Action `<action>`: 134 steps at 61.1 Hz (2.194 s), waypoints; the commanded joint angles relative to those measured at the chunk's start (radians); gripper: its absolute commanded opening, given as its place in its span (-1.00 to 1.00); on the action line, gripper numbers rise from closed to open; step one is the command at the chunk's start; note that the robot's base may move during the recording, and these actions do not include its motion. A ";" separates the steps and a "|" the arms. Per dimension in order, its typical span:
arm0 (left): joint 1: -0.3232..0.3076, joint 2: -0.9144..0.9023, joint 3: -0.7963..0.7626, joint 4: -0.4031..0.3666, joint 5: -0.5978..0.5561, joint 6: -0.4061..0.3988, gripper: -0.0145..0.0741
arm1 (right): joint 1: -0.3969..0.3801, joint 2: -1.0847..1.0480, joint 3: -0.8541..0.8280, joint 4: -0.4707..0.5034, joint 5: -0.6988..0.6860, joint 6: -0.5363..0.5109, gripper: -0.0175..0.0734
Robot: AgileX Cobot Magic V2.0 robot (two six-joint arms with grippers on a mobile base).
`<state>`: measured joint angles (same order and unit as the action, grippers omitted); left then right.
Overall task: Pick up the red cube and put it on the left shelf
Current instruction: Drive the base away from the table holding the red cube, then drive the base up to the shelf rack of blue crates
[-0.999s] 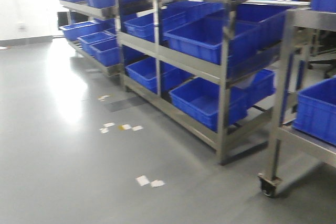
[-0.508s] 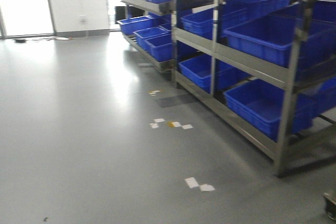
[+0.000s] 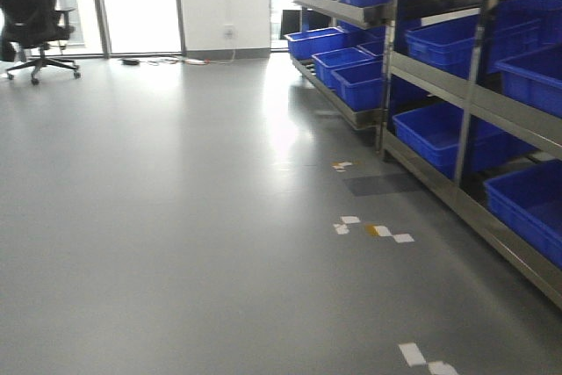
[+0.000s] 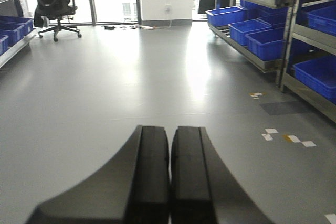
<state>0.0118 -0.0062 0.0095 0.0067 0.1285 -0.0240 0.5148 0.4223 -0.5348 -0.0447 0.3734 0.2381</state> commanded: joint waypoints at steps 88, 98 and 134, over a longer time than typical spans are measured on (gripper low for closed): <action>-0.006 -0.015 0.023 -0.007 -0.089 -0.001 -0.44 | 0.003 0.008 -0.029 -0.013 -0.087 -0.009 -0.21; -0.006 -0.015 0.023 -0.007 -0.089 -0.001 -0.44 | 0.003 0.008 -0.029 -0.013 -0.087 -0.009 -0.21; -0.006 -0.015 0.023 -0.007 -0.089 -0.001 -0.44 | 0.003 0.008 -0.029 -0.013 -0.087 -0.009 -0.21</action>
<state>0.0118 -0.0062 0.0095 0.0067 0.1285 -0.0240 0.5165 0.4223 -0.5348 -0.0447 0.3734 0.2381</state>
